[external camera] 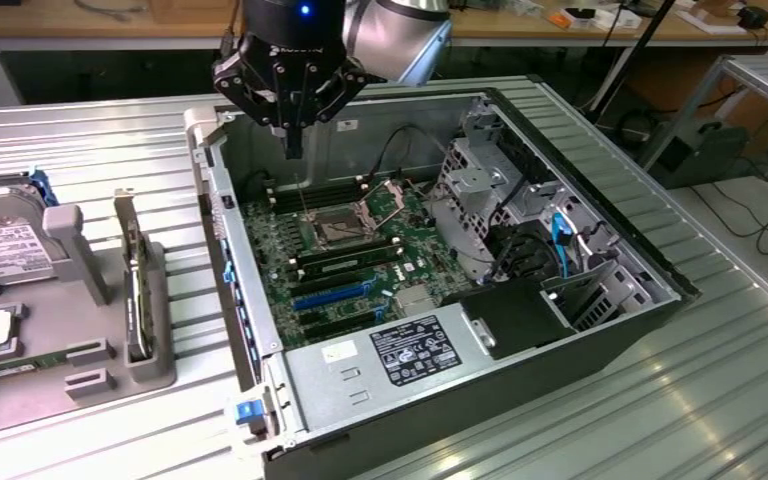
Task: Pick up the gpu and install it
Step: 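Reach for the gpu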
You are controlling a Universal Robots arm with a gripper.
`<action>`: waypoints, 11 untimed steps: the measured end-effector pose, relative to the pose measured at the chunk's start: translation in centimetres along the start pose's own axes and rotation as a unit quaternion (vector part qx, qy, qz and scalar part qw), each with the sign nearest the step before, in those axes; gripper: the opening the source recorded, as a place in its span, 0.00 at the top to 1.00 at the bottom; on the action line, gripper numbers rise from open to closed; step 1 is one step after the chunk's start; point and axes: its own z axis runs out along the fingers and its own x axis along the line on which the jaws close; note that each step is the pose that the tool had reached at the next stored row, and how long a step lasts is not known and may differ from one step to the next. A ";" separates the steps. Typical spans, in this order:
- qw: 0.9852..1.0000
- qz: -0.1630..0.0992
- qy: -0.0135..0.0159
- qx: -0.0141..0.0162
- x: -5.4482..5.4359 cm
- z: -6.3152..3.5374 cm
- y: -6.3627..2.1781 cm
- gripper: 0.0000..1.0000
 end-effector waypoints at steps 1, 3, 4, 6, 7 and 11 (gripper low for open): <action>1.000 0.000 0.000 0.000 0.1 0.00 -0.01 0.90; 1.000 0.000 0.000 0.000 0.3 -0.01 -0.02 0.90; 1.000 0.000 0.000 0.000 0.4 -0.01 -0.03 0.90; 1.000 0.000 0.000 0.000 0.6 -0.02 -0.05 0.90; 1.000 0.000 0.000 0.000 0.7 -0.02 -0.05 0.90; 1.000 0.000 0.000 0.000 1.2 -0.03 -0.09 0.90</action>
